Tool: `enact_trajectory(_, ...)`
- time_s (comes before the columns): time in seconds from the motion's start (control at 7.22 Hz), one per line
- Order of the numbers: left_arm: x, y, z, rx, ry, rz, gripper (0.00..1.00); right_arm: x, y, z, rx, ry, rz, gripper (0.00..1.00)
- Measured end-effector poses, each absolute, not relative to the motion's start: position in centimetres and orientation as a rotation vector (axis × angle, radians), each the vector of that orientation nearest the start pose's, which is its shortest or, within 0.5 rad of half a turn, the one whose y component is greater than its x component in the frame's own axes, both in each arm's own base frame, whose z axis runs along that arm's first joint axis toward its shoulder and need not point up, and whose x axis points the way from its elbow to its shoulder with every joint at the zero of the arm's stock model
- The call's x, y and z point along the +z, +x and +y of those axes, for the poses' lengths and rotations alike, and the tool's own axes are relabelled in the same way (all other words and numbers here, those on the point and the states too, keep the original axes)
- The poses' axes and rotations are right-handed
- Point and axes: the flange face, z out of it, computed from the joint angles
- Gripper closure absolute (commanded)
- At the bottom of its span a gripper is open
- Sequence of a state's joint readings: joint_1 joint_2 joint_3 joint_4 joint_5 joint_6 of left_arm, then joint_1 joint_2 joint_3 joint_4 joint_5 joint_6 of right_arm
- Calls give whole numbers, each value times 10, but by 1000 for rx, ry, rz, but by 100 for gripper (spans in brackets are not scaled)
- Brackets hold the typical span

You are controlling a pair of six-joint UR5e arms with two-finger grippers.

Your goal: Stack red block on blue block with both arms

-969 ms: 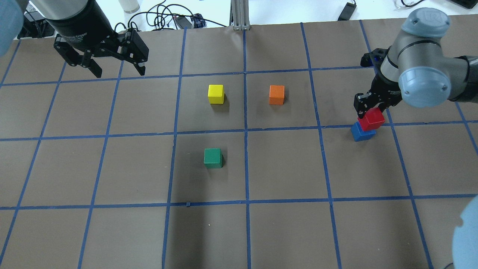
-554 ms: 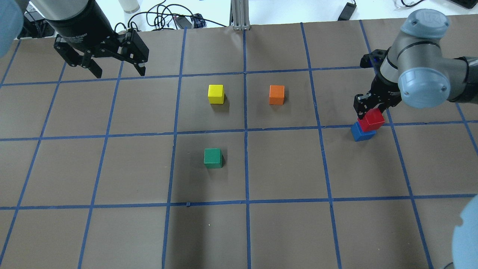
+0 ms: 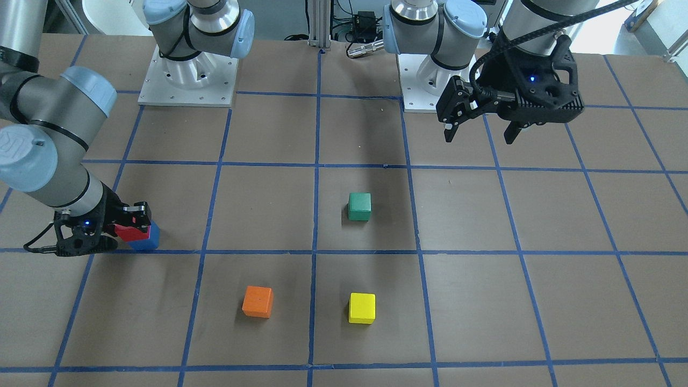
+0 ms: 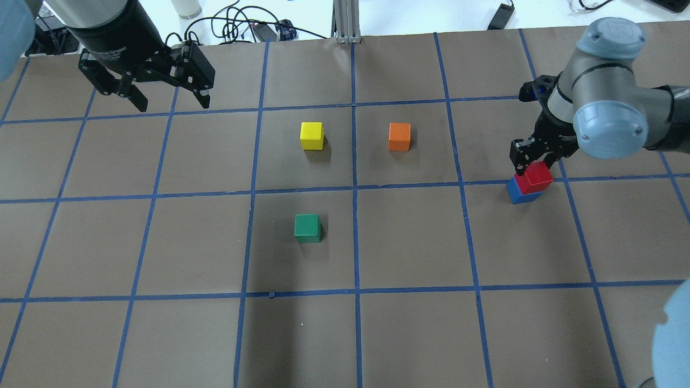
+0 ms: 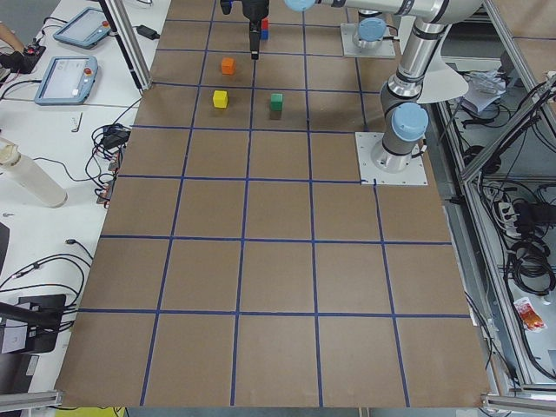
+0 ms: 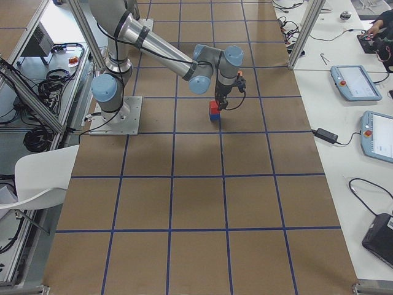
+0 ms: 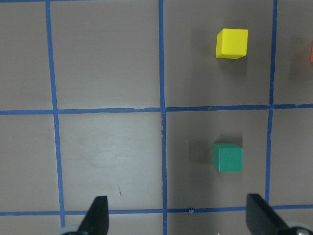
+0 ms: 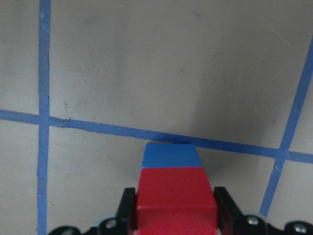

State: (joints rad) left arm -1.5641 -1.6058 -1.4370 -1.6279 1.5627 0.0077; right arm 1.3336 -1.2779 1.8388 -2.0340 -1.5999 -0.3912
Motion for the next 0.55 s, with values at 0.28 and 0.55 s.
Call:
enact_trajectory(0.28, 531, -131, -509, -67, 2, 3146, 0, 253, -2, -560, 157, -241, 3127, 2)
enact_trajectory(0.55, 532, -131, -509, -70, 2, 3145, 0, 267, -3, -564, 134, -225, 3133, 0)
